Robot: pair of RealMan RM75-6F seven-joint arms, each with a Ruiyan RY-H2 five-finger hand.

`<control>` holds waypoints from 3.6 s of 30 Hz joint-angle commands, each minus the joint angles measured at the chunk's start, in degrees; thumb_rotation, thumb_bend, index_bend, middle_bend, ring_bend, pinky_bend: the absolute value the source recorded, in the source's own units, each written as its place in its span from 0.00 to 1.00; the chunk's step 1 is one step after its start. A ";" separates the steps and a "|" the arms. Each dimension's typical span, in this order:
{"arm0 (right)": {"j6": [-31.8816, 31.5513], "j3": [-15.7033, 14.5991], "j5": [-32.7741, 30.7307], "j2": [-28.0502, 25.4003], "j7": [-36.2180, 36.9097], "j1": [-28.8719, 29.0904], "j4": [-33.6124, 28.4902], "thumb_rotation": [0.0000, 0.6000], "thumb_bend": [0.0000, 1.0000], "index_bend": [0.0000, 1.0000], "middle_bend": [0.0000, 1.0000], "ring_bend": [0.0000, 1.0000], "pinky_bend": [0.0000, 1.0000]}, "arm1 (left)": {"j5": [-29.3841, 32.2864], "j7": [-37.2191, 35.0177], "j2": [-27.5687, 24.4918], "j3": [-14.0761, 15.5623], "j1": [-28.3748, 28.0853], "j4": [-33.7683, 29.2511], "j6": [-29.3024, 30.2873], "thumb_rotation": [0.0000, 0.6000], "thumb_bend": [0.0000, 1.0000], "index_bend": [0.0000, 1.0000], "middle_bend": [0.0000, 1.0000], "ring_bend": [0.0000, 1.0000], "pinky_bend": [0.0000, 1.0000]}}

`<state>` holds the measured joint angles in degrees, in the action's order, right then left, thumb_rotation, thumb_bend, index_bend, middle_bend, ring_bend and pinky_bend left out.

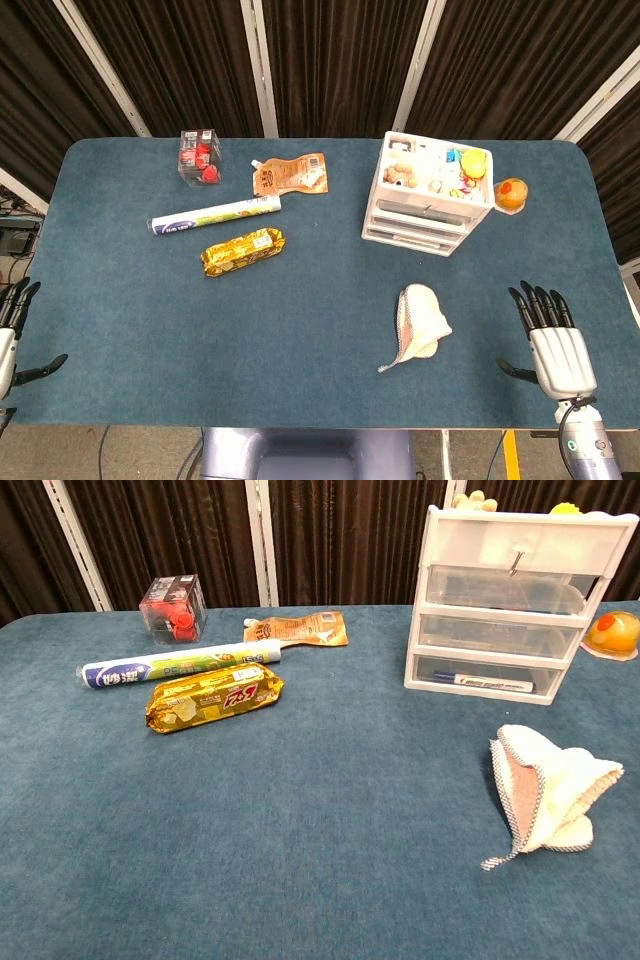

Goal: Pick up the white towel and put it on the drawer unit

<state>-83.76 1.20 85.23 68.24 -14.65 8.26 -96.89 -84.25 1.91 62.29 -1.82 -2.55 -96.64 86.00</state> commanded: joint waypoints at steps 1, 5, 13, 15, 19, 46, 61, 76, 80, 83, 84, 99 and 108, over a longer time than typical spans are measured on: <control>0.20 0.01 0.21 0.02 0.13 0.01 -0.07 1.00 0.00 0.04 0.00 0.00 0.07 | 0.03 0.02 0.03 -0.06 0.00 0.01 0.05 1.00 0.00 0.00 0.00 0.00 0.00; 1.06 0.00 1.16 0.17 0.07 0.62 -0.11 1.00 0.00 0.04 0.00 0.00 0.08 | 0.12 0.07 0.09 -0.14 0.00 0.04 0.07 1.00 0.00 0.00 0.00 0.00 0.00; 6.69 1.31 -0.28 1.20 -3.19 4.02 -1.56 1.00 0.00 0.11 0.51 0.55 0.66 | 0.79 0.29 0.14 -0.30 -0.17 -0.03 -0.52 1.00 0.00 0.00 0.00 0.00 0.00; 10.63 2.07 -2.26 2.27 -4.88 6.22 -2.52 1.00 0.00 0.12 0.63 0.65 0.74 | 1.00 0.27 0.10 -0.39 -0.24 -0.07 -0.68 1.00 0.00 0.00 0.00 0.00 0.00; 16.73 3.30 -6.57 5.67 -10.98 10.00 -2.06 1.00 0.00 0.17 0.77 0.76 0.81 | 1.38 -0.08 -0.09 -0.42 -0.29 -0.20 -1.07 1.00 0.00 0.00 0.00 0.00 0.00; 25.81 6.30 -25.94 18.69 -22.90 20.38 6.30 1.00 0.13 0.53 0.90 0.87 0.86 | 2.32 -1.47 -0.85 -0.56 -0.58 -0.98 -2.24 1.00 0.00 0.00 0.00 0.00 0.00; 15.31 10.15 -20.31 20.63 -15.42 19.16 3.85 1.00 0.23 0.91 1.00 0.97 0.91 | 2.98 -2.14 -1.23 -0.69 -0.71 -1.51 -2.82 1.00 0.00 0.00 0.00 0.00 0.00; -3.31 20.20 -19.33 22.48 -22.83 18.74 9.31 1.00 0.23 0.91 1.00 0.98 0.91 | 3.17 -1.83 -1.10 -0.78 -0.65 -1.72 -2.64 1.00 0.00 0.00 0.00 0.00 0.00; -4.02 20.11 -19.71 22.62 -23.88 18.62 14.55 1.00 0.23 0.91 1.00 0.98 0.91 | 3.15 -2.34 -1.13 -0.94 -0.57 -1.86 -2.33 1.00 0.00 0.00 0.00 0.00 0.00; -4.56 20.37 -19.67 23.11 -23.48 18.72 17.30 1.00 0.23 0.91 1.00 0.98 0.91 | 3.02 -2.52 -1.12 -0.98 -0.58 -1.82 -2.24 1.00 0.00 0.00 0.00 0.00 0.00; -4.75 20.51 -19.84 23.32 -23.30 18.68 18.18 1.00 0.23 0.91 1.00 0.98 0.91 | 3.00 -2.67 -1.13 -0.97 -0.59 -1.91 -2.29 1.00 0.00 0.00 0.00 0.00 0.00; -6.42 24.50 -24.84 26.85 -22.68 19.21 24.27 1.00 0.25 0.92 1.00 0.98 0.91 | 4.19 -5.50 -2.60 -1.14 -1.53 -3.79 -5.01 1.00 0.00 0.00 0.00 0.00 0.00; -6.60 25.34 -26.90 29.51 -28.50 22.01 24.94 1.00 0.28 0.93 1.00 1.00 0.92 | 3.82 -5.98 -2.68 -1.41 -1.88 -3.62 -4.90 1.00 0.00 0.00 0.00 0.00 0.00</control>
<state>-90.16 26.46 58.52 97.32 -42.55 29.88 -72.07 -80.46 -4.03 59.62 -3.22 -4.43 -100.27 81.10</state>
